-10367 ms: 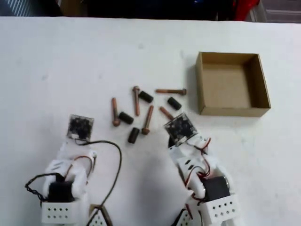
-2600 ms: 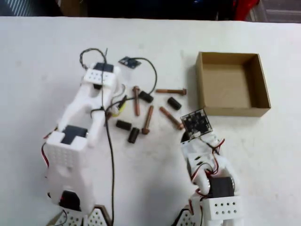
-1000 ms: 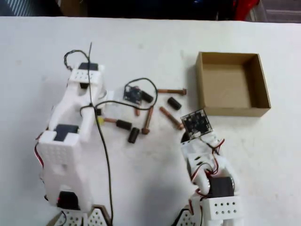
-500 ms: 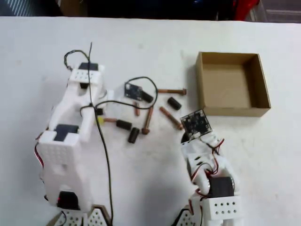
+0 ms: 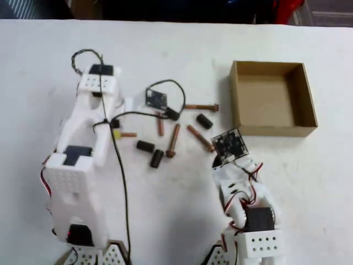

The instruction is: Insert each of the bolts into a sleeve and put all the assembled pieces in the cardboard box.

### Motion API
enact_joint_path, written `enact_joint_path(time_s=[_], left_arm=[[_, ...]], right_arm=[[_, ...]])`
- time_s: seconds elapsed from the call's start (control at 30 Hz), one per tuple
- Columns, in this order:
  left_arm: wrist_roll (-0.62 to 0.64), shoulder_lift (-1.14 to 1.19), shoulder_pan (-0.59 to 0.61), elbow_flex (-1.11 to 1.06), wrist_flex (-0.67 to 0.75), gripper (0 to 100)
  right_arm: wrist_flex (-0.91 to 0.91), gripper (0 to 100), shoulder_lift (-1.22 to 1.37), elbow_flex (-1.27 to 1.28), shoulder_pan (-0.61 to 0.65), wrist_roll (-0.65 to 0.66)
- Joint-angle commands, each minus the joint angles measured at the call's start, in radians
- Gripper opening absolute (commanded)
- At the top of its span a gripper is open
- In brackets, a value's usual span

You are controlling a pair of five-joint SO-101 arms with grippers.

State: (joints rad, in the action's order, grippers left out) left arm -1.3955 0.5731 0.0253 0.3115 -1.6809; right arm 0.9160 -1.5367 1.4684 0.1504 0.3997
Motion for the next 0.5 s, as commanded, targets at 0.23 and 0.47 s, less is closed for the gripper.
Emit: enact_joint_path(time_s=[0.23,0.47], left_arm=[[0.014,-0.012,0.013,0.058,0.127,14],[0.014,0.125,0.018,0.072,0.178,14]], right_arm=[[-0.028,1.7,-0.016,-0.009,-0.007,0.025],[-0.027,1.7,-0.016,-0.009,-0.007,0.025]])
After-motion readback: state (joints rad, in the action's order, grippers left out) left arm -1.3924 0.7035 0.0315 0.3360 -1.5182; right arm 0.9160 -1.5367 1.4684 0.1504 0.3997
